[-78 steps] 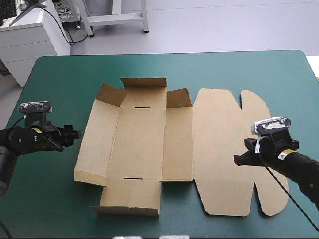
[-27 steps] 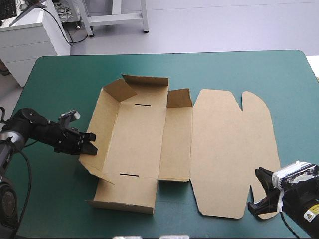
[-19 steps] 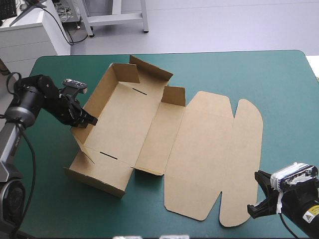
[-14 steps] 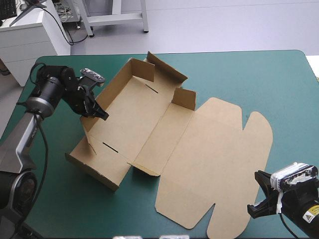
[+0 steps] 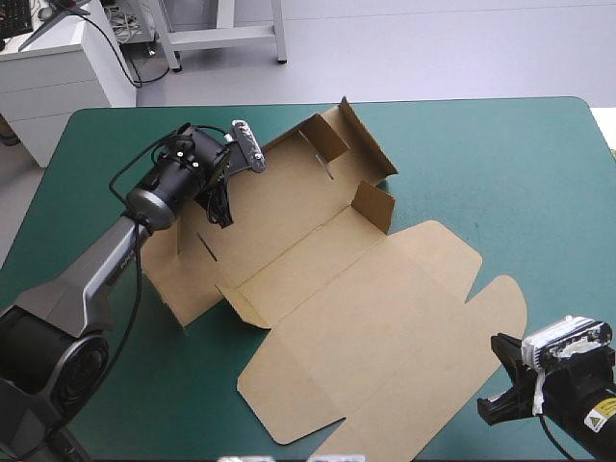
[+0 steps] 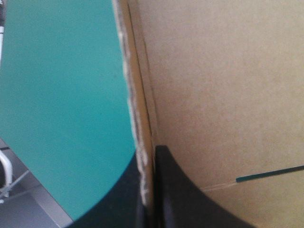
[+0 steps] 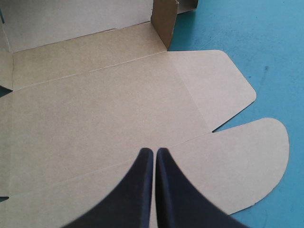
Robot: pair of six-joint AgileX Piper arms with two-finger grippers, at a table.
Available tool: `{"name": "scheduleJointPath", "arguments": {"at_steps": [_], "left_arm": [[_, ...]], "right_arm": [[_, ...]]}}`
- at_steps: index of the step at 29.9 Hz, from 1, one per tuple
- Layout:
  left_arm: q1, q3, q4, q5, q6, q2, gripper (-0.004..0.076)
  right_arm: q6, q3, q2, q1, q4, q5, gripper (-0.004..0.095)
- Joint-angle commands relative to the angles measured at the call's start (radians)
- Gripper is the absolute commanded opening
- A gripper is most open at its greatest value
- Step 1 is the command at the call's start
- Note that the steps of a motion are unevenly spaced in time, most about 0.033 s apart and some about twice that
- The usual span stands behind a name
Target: Fold the box
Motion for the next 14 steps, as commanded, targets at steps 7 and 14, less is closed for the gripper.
{"name": "scheduleJointPath", "arguments": {"at_steps": [7, 14], "left_arm": [[-0.175, 0.021, 0.12, -0.112, -0.001, -0.064, -0.0009], [-0.279, 0.22, 0.327, -0.253, -0.139, -0.164, -0.0008]], "right_arm": [[0.001, -0.024, 0.009, -0.005, 0.022, -0.029, 0.0], [0.001, -0.024, 0.009, -0.005, 0.022, -0.029, 0.0]]}}
